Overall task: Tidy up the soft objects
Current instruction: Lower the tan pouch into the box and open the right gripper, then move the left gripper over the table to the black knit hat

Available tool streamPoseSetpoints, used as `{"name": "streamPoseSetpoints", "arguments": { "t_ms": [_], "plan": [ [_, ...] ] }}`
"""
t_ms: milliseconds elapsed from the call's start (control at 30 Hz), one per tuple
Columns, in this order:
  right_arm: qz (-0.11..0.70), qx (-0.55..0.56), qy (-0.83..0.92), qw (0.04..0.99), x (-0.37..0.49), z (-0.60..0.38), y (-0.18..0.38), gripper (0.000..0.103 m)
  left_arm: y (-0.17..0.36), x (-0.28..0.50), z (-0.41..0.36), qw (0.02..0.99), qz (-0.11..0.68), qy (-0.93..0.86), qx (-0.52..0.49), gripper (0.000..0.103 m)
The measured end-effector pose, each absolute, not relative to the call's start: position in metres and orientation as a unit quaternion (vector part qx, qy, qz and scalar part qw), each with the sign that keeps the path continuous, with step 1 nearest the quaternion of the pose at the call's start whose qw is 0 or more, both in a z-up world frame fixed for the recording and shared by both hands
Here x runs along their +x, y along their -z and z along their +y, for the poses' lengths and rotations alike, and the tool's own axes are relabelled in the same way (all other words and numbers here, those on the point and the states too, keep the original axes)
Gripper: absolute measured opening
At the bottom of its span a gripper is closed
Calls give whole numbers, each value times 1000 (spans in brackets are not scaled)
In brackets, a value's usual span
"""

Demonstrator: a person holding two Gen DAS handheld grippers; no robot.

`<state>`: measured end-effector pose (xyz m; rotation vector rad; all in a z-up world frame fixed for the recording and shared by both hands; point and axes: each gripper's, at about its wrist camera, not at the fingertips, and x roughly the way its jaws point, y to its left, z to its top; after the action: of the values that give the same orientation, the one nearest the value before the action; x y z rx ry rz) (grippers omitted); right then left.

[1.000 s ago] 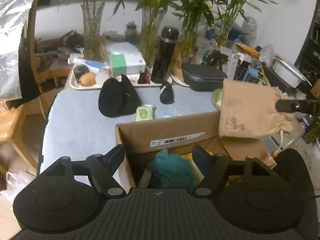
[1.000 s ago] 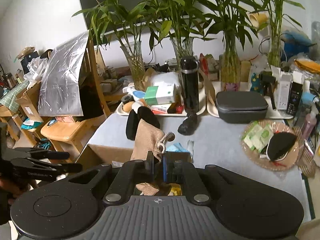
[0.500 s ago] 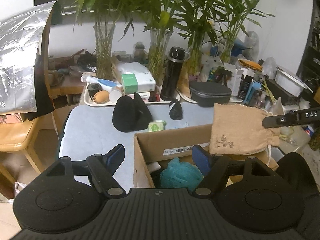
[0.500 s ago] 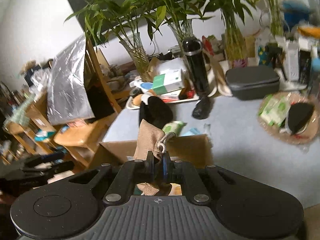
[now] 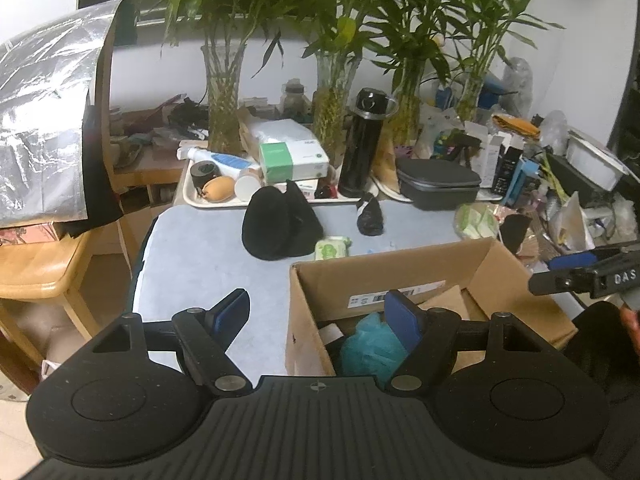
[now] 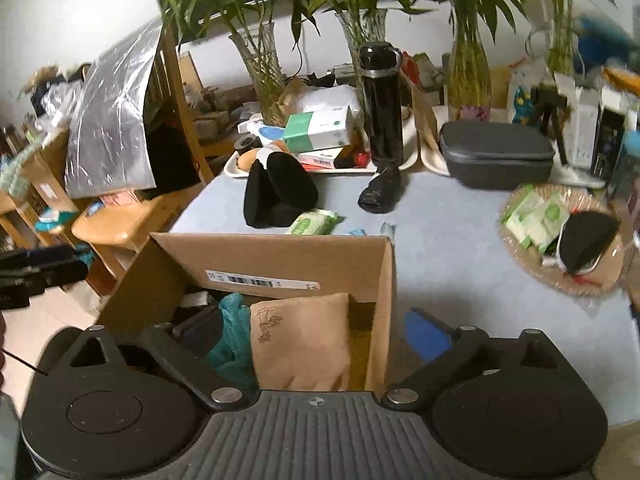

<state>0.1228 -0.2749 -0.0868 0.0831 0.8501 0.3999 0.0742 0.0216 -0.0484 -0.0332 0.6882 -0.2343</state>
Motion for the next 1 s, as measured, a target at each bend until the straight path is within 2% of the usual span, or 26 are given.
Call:
{"name": "streamPoseSetpoints", "arguments": {
  "t_ms": [300,567,1000],
  "plan": [
    [387,-12,-201,900,122,-266,86,100,51,78,15,936,335,106,-1,74],
    [389,-9,-195,900,127,-267,81,103,45,84,8,943,319,93,8,74],
    [405,-16,-170,898,151,-275,39,103,35,104,-6,942,316,111,22,74]
  ]
}}
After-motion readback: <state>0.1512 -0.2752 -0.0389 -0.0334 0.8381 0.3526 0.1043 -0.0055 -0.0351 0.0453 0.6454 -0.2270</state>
